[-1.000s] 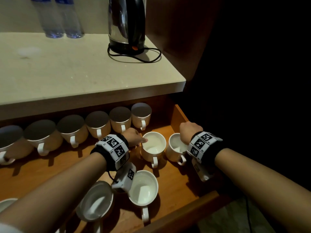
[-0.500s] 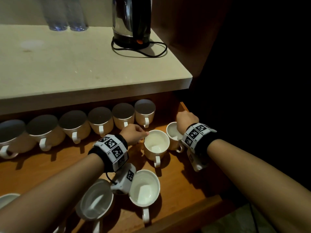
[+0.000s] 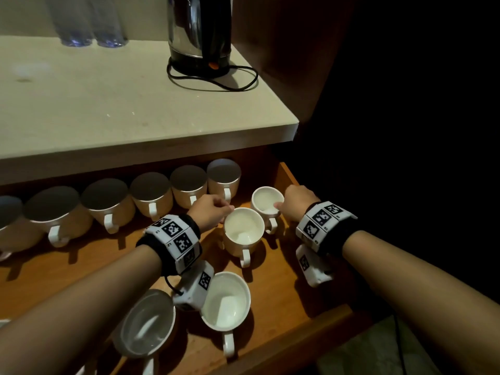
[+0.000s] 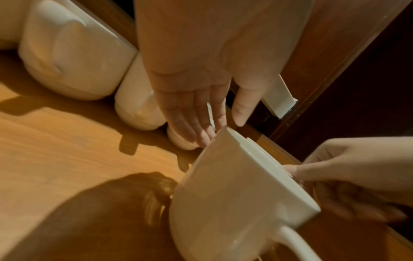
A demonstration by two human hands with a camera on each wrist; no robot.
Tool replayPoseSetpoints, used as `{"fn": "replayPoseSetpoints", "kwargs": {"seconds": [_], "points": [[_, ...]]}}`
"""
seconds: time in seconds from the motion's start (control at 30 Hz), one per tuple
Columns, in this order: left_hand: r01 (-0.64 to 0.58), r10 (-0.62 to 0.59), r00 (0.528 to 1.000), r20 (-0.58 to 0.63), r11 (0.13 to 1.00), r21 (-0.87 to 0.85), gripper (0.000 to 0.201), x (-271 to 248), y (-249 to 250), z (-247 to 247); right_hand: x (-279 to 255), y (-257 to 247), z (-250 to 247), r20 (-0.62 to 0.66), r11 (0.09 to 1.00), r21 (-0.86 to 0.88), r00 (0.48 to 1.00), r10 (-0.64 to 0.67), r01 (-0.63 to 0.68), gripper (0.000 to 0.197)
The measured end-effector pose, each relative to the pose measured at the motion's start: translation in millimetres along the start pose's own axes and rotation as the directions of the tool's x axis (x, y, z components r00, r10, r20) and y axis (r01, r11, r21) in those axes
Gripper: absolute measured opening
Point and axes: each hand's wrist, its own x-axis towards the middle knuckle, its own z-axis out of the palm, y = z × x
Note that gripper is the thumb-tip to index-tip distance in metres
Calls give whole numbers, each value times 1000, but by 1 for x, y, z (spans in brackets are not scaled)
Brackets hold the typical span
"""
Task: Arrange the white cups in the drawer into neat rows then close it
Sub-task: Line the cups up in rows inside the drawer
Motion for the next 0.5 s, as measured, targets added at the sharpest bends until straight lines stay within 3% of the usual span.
{"fn": "replayPoseSetpoints", "kwargs": {"seconds": [0.3, 0.5], "points": [[3, -2, 1000, 4, 1000, -26, 16, 1, -2, 2, -4, 2, 25, 140, 952, 297, 990, 33, -74, 46], [14, -14, 1000, 11, 998, -55, 11, -4, -5, 0, 3, -3, 28, 133, 867, 470, 984, 116, -165, 23]]}}
